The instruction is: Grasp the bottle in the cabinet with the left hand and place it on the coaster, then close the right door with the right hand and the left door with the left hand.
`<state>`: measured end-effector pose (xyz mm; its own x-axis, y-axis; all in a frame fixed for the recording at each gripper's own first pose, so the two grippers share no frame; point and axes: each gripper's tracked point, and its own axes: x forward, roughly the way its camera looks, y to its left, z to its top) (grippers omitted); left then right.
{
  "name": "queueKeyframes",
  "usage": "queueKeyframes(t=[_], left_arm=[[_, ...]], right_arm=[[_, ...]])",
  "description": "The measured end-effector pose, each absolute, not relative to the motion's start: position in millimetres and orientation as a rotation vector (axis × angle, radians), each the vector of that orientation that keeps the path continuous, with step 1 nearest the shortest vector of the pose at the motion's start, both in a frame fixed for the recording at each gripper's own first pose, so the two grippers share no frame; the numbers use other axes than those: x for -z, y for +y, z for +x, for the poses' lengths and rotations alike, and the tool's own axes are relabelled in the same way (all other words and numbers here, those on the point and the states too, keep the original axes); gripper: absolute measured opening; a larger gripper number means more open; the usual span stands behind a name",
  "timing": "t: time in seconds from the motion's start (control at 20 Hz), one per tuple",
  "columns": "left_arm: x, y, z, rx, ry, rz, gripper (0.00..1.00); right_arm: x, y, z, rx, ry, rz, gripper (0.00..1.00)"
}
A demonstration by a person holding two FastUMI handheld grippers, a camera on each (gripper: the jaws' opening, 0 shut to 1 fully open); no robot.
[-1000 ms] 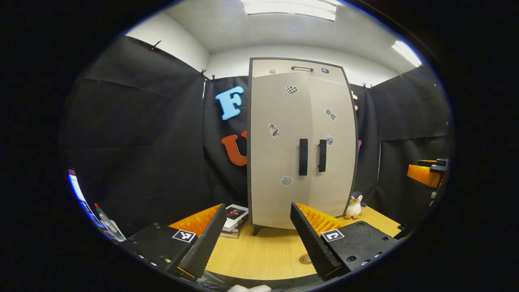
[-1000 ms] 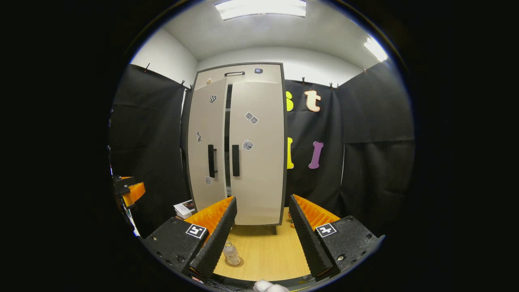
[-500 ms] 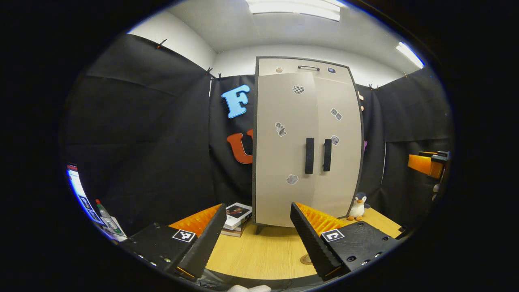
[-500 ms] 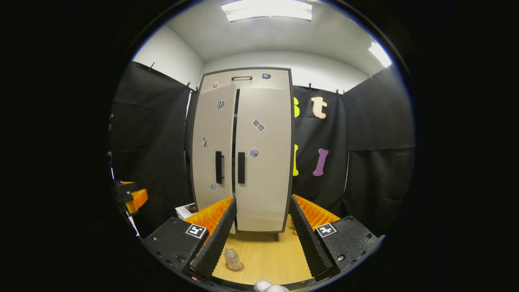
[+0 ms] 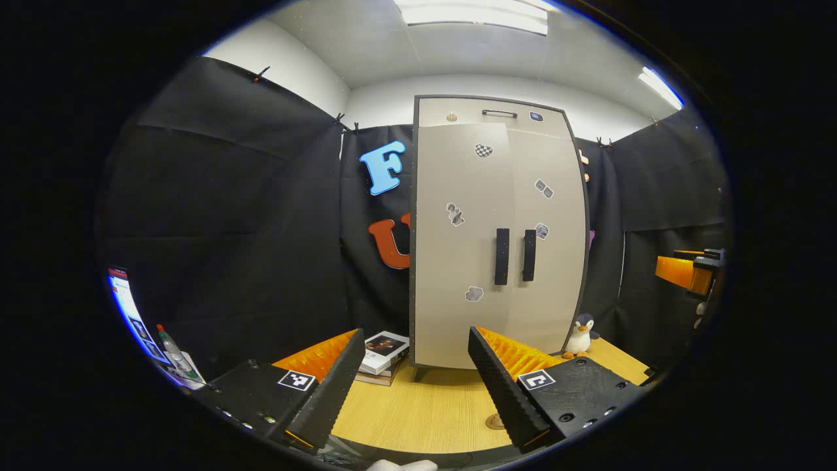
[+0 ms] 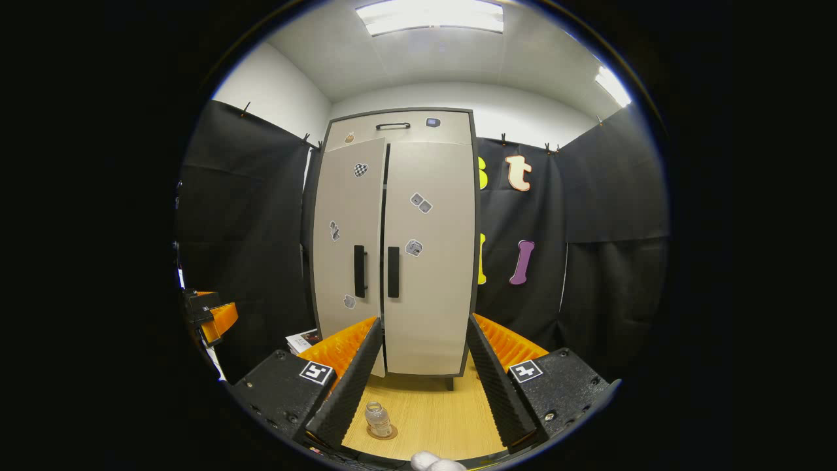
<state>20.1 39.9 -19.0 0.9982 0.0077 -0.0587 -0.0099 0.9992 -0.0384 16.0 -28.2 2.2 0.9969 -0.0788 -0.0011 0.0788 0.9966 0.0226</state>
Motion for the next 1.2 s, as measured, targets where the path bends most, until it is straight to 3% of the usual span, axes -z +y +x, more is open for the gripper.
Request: queueKeyframes(t=[1.2], left_arm=[[18,35,27,0.002,0.067,-0.046,0.96]], right_arm=[[-2,-14,23,0.048,0.005,-0.004,0.81]])
